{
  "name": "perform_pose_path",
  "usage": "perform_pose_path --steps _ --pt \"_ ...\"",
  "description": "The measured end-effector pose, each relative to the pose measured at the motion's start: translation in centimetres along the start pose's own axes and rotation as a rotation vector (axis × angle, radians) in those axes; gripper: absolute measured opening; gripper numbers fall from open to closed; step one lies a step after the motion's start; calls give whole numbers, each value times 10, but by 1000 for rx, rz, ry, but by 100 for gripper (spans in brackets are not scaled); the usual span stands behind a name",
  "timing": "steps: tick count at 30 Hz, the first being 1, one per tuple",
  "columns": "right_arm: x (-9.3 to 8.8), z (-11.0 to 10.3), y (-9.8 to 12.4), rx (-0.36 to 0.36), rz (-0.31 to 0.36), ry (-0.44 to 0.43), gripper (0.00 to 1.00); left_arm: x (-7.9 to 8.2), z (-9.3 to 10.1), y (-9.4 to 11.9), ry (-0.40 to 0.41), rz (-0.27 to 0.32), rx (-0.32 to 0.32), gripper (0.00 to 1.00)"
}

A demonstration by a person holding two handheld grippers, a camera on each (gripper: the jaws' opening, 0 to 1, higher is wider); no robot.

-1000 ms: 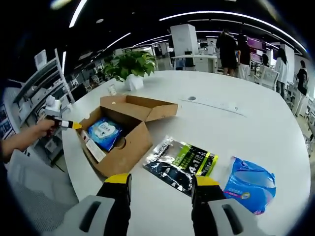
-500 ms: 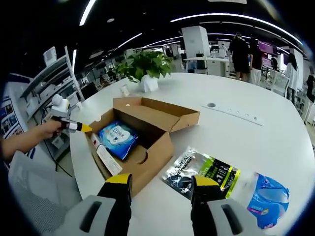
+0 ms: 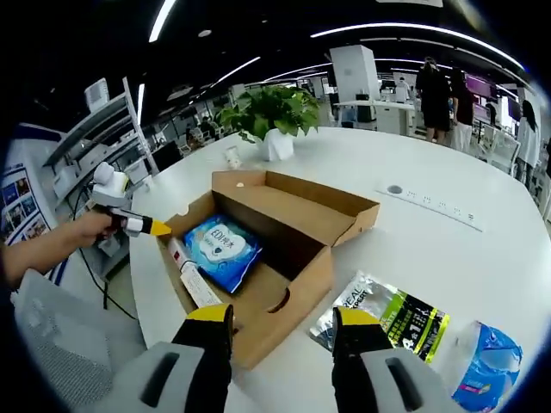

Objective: Operate the shoe box by opening the lid, removing the specified soft item, and placing it in the target area until the item is outside and the box remains undamaged.

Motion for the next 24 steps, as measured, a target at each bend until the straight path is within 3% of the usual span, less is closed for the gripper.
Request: perform_pose_path --steps 14,20,24 --pt "17 -14 -29 33 -25 17 40 4 -6 -3 -6 -4 6 3" --pt "18 -12 -37 -15 -67 45 38 5 -8 -4 -11 -8 12 3" --pt "21 -11 -32 -11 -57 23 38 5 -7 -4 -12 -8 14 3"
Point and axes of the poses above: the point that each gripper's makers call its tool centre point, and the gripper's own axes: y roughly backward along the fingers, z roughly to its right, x roughly out of its top, the point moved 6 cm from there along y, roughly backward along the fingers, and after that the axes turned 15 degrees about -z, right-handed, at the moved point
